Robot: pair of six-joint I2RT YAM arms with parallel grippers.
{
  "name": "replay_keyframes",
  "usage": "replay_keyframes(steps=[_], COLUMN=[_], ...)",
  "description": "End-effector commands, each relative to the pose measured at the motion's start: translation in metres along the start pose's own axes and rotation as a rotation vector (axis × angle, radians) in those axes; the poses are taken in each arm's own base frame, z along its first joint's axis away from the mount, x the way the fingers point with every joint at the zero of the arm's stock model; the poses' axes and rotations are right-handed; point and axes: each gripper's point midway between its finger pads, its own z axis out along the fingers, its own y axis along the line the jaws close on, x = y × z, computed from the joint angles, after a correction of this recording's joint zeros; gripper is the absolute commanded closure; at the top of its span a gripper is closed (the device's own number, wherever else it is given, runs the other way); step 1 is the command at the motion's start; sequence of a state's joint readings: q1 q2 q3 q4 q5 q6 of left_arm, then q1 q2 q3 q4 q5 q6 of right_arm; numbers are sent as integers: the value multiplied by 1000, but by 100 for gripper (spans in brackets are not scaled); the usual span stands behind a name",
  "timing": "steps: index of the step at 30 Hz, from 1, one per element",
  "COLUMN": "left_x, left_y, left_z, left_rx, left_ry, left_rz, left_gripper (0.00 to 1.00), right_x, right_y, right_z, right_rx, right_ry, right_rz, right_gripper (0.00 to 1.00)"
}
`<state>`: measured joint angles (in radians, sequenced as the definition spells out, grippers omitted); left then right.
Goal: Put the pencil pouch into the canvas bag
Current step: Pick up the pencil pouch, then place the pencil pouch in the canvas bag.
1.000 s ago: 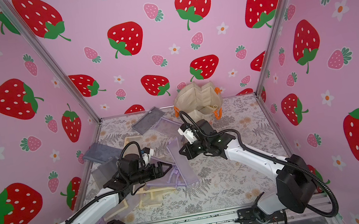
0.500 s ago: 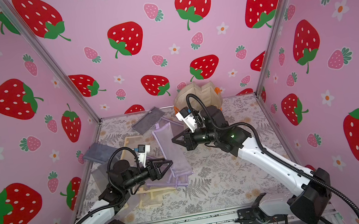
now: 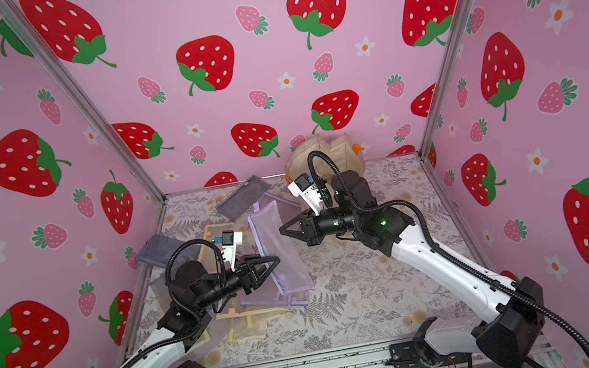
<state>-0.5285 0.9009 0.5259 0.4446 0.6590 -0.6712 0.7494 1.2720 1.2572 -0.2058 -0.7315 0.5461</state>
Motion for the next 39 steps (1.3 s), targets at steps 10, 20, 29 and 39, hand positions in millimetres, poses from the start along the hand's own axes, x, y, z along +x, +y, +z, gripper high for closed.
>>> replay_keyframes(steps=[10,20,29,39], left_x=[-49,-134,-242,-267], left_y=[-7,22,76,116], left_z=[-10,39,120,171], left_rx=[-228,-538,-701,-717], left_ry=[20,285,203,46], left_rz=[90,181,501,589], left_gripper=[100,100,100,100], right_x=[-14,-9,19,27], right_y=[-37,-83,-110,-125], right_z=[-46,-145,-186,-191], right_rx=[240,696,823,827], right_ry=[-94,-123,-144,-173], right_rz=[15,-55,5,54], right_gripper=[30,1,1,1])
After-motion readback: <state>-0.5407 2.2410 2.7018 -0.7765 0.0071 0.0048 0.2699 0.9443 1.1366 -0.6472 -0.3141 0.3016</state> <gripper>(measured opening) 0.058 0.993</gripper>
